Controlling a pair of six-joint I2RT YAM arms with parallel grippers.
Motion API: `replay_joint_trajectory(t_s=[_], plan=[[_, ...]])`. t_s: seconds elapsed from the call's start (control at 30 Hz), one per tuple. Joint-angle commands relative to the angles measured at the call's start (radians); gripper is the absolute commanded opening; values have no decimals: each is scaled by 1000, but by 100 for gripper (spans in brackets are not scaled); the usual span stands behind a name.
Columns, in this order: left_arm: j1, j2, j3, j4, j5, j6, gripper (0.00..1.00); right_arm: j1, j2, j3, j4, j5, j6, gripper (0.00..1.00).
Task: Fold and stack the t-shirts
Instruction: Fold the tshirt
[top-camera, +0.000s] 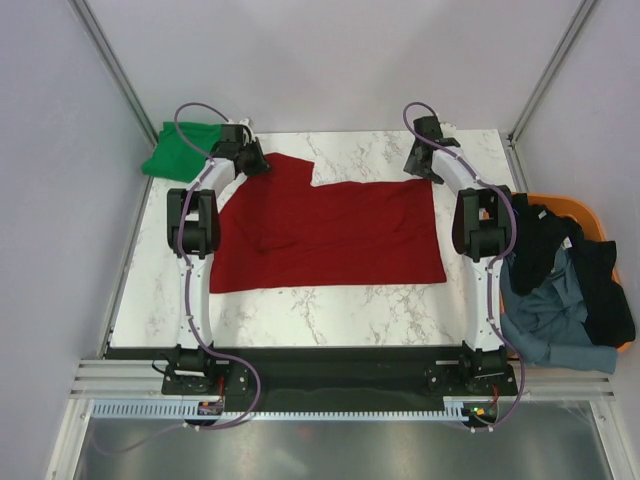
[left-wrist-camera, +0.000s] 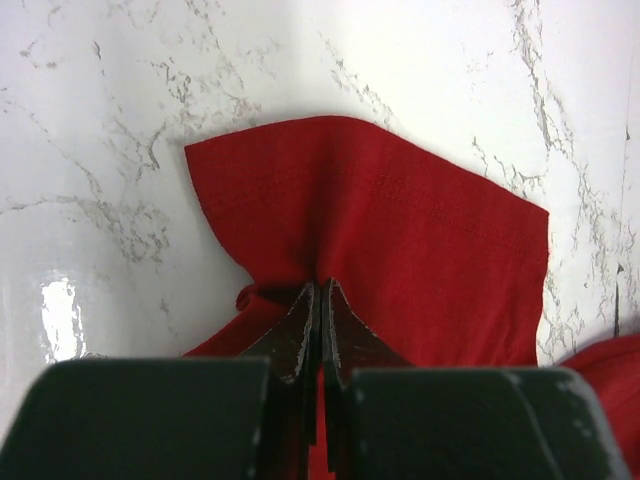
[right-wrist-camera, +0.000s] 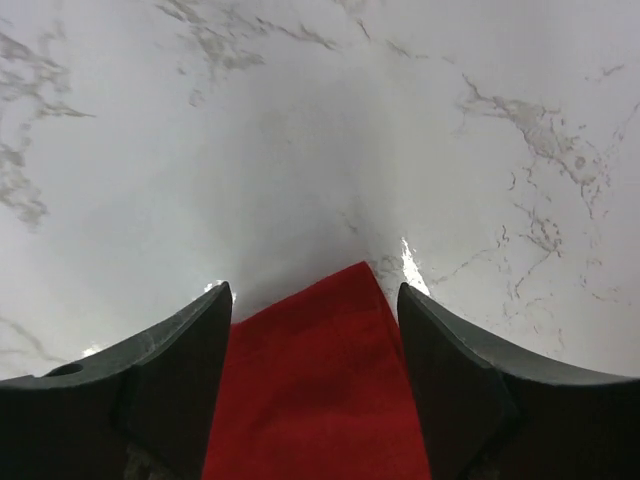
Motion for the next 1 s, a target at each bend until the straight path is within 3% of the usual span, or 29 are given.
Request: replay_joint_trajectory(t_s=[0.0,0.23,0.33,0.37,0.5,0.63,0.97], plan=[[1,-25,-19,-19,16,-16,2,-17,49,67,-56,-3,-8,74],[3,-23,-16,-20,16,-21,2,-22,67,27,-18,-41,-3,55],[3,-20,-15,-19,17,-22,2,-20,57,5,-1,-50,-5,35],[4,-19,-12,-20,17,-28,2,-20,50,-5,2,-55,-5,20],[26,0,21,-45,29,-55,2,-14,30,-24,21,-93,-12,0],[29,-94,-22,-62,-35,-90,2,12,5,1,-5,-106,-60,0],[27,-422,-214,-92,-58,-121,2,47,-294,-245,58,-167,-63,0]])
